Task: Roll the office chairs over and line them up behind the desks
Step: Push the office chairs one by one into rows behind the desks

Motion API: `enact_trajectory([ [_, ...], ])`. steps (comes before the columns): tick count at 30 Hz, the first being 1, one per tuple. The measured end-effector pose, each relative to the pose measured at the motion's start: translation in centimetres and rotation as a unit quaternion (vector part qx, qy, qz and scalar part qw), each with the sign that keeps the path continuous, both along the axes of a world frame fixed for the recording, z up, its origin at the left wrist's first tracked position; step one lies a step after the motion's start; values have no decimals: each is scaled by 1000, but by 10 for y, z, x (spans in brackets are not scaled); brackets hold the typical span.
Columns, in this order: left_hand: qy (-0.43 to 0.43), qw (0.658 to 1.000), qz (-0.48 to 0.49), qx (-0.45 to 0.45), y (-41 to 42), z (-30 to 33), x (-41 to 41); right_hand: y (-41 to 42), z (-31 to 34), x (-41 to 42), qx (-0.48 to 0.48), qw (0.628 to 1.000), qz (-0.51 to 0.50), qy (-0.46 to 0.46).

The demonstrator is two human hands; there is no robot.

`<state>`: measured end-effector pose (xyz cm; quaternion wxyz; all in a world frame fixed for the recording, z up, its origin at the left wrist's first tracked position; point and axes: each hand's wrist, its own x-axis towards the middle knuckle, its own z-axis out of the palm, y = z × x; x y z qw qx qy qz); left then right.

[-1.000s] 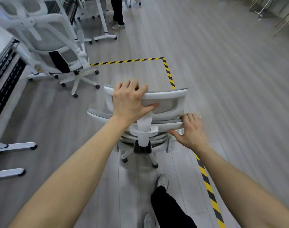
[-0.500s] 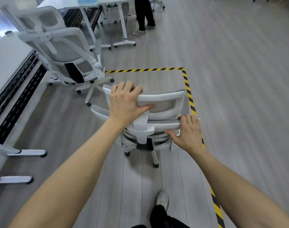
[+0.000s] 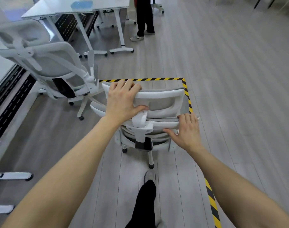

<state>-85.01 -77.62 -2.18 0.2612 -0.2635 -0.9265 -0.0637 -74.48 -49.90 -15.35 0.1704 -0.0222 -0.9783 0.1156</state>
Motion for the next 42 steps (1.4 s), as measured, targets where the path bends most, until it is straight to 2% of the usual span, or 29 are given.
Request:
enact_trajectory([
  [9,74,995,-58,46,40,-18,-125,39,2,-116,23,999,-27,-16],
  [23,82,994,-43,55,105,-23,-275,100,1,-271,-12,998,-48,-31],
  [34,41,999,24,25,174,-17,-367,174,5,-399,-8,998,-14,-63],
  [42,23,998,44,34,197,-13,-416,194,10,-455,8,997,-5,-71],
])
